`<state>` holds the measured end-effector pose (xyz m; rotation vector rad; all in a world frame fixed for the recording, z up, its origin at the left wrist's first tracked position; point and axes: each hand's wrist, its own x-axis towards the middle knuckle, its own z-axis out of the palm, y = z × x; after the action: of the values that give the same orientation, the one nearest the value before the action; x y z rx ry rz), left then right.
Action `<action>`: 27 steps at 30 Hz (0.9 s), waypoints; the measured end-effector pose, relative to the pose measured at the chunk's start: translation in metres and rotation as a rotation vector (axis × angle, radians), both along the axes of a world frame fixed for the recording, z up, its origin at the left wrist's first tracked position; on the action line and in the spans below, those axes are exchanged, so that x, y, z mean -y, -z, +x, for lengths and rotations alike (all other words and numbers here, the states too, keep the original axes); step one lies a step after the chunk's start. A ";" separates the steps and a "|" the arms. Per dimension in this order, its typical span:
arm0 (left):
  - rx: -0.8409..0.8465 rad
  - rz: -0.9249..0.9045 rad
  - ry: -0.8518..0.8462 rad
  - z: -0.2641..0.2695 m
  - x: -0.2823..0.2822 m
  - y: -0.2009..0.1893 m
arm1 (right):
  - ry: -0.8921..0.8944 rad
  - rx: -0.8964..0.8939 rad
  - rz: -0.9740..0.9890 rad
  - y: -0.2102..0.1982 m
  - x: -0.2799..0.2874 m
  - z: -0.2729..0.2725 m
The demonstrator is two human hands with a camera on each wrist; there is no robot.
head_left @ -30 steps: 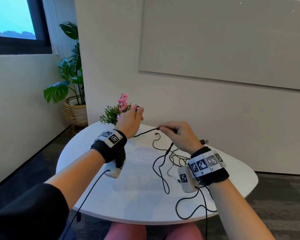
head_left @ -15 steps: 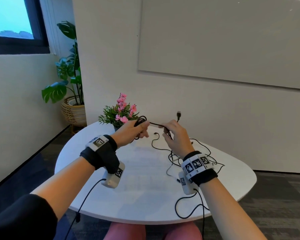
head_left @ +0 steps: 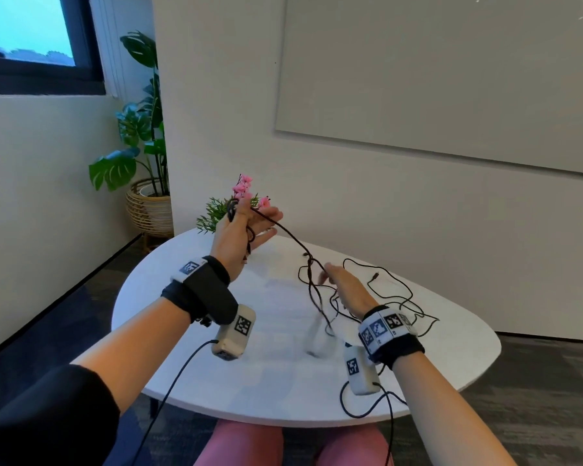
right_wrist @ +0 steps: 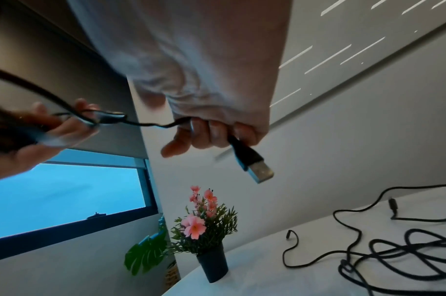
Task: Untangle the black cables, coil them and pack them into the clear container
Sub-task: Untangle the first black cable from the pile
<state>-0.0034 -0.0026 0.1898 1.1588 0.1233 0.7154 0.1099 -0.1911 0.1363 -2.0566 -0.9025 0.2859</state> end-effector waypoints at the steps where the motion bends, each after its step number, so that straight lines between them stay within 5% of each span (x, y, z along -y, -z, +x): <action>1: 0.019 -0.049 -0.034 -0.004 -0.002 -0.002 | 0.014 -0.018 -0.036 0.002 0.003 0.004; 5: 0.168 -0.434 -0.261 -0.026 -0.041 -0.017 | 0.175 -0.096 -0.168 0.021 0.035 0.027; 7: 0.145 -0.480 -0.371 -0.041 -0.074 -0.018 | 0.317 -0.088 -0.206 0.037 0.062 0.047; 13: -0.032 -0.297 -0.516 -0.054 -0.108 0.020 | 0.480 -0.059 -0.423 0.047 0.104 0.080; 19: -0.172 -0.090 -0.263 -0.023 -0.043 0.041 | 0.522 -0.140 -0.332 0.052 0.073 0.086; 22: -0.138 -0.041 -0.159 -0.006 -0.012 0.039 | 0.411 -0.115 -0.262 0.040 0.051 0.065; 27: -0.088 -0.099 -0.064 0.013 0.024 0.029 | -0.047 0.032 -0.084 0.010 0.007 0.000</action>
<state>0.0099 -0.0264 0.1605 1.0956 0.2685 0.7068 0.1101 -0.1976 0.1265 -2.1246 -0.9739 0.3222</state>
